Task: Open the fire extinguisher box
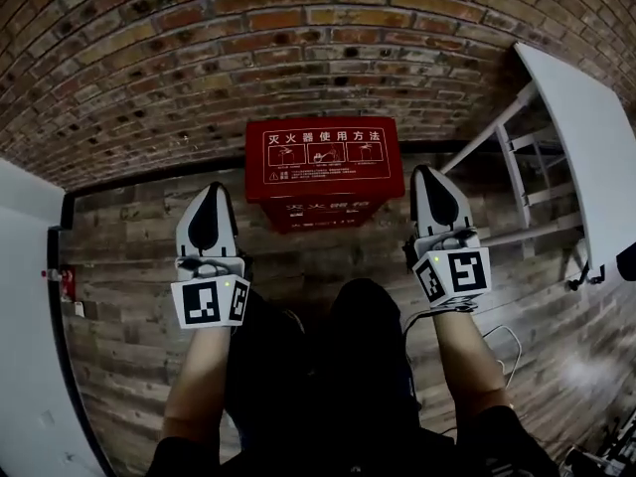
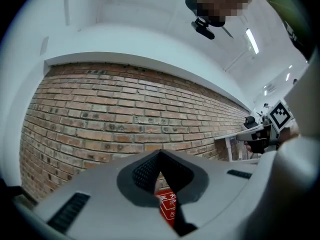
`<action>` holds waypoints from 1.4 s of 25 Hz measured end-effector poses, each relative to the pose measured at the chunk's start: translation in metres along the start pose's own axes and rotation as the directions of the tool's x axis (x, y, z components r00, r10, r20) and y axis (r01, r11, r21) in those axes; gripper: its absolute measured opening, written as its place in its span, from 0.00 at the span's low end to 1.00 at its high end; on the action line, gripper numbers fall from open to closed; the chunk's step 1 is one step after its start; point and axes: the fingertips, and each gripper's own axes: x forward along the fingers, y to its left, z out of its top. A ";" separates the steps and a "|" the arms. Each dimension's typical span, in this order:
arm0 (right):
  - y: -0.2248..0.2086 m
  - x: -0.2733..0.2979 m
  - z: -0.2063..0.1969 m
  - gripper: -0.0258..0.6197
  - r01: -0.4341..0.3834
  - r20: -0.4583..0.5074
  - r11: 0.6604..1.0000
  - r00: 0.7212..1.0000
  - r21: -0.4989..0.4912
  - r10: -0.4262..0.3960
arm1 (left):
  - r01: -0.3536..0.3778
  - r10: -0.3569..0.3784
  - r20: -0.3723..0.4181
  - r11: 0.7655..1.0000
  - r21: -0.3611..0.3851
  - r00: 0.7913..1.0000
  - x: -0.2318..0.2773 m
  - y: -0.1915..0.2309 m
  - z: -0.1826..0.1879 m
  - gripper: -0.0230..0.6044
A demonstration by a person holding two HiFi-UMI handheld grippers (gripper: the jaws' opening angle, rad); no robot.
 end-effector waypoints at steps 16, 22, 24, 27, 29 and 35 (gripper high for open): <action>0.004 -0.019 -0.052 0.07 0.010 -0.012 1.000 1.000 0.029 -0.009 | -0.005 0.004 -0.059 1.000 -0.012 0.998 -0.015 0.010 -0.064 0.11; 0.010 -0.011 -0.074 0.07 -0.033 -0.025 0.999 0.999 -0.016 0.032 | 0.053 -0.053 -0.115 0.999 0.000 0.992 -0.012 -0.004 -0.097 0.11; 0.013 -0.010 -0.087 0.18 -0.078 -0.041 0.997 0.996 -0.019 0.077 | 0.083 -0.081 -0.141 0.996 0.010 0.987 -0.012 -0.009 -0.112 0.30; 0.008 -0.007 -0.120 0.33 -0.129 -0.109 0.991 0.986 -0.026 0.125 | 0.097 -0.094 -0.185 0.995 0.010 0.978 -0.009 -0.010 -0.135 0.38; 0.000 -0.007 -0.143 0.38 -0.138 -0.157 0.989 0.979 -0.043 0.130 | 0.111 -0.108 -0.208 0.994 0.001 0.972 -0.009 -0.010 -0.151 0.43; -0.019 -0.002 -0.188 0.44 -0.170 -0.226 0.985 0.961 -0.037 0.157 | 0.144 -0.147 -0.291 0.989 -0.033 0.945 0.001 -0.008 -0.195 0.58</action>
